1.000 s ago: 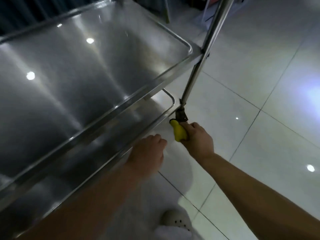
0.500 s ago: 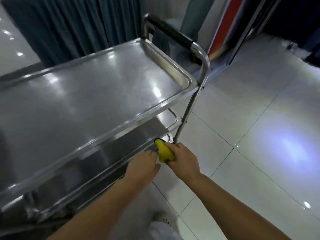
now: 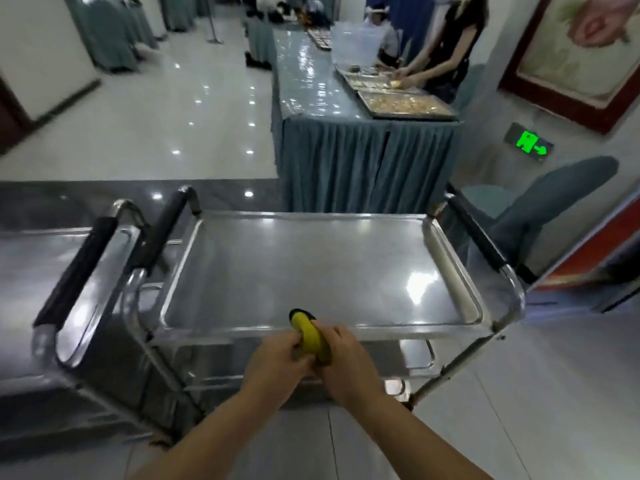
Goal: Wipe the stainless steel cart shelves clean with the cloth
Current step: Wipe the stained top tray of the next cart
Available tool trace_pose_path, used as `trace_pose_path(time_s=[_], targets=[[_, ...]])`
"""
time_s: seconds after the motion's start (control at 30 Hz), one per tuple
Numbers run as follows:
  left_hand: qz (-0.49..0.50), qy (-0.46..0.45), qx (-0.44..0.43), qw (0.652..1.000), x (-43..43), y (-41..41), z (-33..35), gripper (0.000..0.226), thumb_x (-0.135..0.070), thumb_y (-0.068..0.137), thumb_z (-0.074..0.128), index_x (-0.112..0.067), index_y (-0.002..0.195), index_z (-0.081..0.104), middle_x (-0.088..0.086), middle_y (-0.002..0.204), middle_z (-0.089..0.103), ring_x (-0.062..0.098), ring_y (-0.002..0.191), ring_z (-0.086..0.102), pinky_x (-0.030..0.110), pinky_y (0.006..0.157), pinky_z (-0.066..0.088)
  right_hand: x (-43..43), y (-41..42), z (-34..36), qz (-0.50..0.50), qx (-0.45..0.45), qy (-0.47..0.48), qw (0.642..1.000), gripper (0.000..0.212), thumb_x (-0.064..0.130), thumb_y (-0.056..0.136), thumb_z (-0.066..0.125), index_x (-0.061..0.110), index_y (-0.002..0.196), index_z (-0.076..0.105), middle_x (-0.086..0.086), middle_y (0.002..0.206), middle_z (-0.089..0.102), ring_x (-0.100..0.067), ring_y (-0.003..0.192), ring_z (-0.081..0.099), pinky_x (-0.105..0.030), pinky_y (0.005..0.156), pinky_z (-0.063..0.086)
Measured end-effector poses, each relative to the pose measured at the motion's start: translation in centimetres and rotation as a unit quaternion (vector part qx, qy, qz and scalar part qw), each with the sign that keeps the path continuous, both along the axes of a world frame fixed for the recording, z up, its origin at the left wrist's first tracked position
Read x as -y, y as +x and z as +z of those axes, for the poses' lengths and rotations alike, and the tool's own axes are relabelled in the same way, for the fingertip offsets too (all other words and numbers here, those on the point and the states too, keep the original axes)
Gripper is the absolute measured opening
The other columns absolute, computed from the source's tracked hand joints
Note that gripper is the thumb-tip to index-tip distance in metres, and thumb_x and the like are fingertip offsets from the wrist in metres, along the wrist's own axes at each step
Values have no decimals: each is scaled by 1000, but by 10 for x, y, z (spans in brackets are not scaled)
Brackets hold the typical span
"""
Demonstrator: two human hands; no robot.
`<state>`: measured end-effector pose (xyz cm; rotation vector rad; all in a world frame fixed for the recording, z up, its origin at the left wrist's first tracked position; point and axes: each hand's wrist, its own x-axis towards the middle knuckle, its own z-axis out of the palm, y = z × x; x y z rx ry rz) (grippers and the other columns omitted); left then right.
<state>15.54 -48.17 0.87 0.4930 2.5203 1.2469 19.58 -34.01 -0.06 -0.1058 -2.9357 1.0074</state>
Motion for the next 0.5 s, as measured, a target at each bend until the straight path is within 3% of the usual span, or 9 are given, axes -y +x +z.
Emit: trace_pose_path(time_s=[0.07,0.2,0.3,0.43,0.5], targets=[[62,-9,-15,998,32,0,9,8,-34,71,60,-28,71,55,-8,71,59,7,67,57,31,59,46,30,-16,5,58,13,-8,998,68,29,81,68,34,142,39,1,119,53,-21,106,54,-35,84,49],[168,-54,-50,983,105,9,23,17,-31,76,59,-16,76,51,-2,74,53,13,67,51,27,58,39,101,-40,18,165,50,-2,985,69,39,81,70,29,141,37,1,125,48,-18,108,50,-32,90,45],[226,-87,-56,969,167,22,31,15,-36,77,56,-21,82,54,-6,79,56,9,71,53,20,58,36,159,-47,22,223,51,-2,974,78,48,77,71,22,141,34,1,129,45,-17,116,45,-26,93,39],[260,-112,-37,958,255,38,36,7,-31,85,54,-33,83,47,-10,81,54,4,71,51,17,58,38,238,-48,20,282,51,-16,958,97,48,76,74,25,151,16,1,147,30,-16,133,31,-29,110,32],[255,-138,-30,957,301,45,37,11,-30,88,53,-34,98,49,-10,89,54,7,77,52,18,61,37,278,-50,25,298,31,-22,954,102,50,75,74,26,152,11,4,151,23,-16,139,25,-31,114,27]])
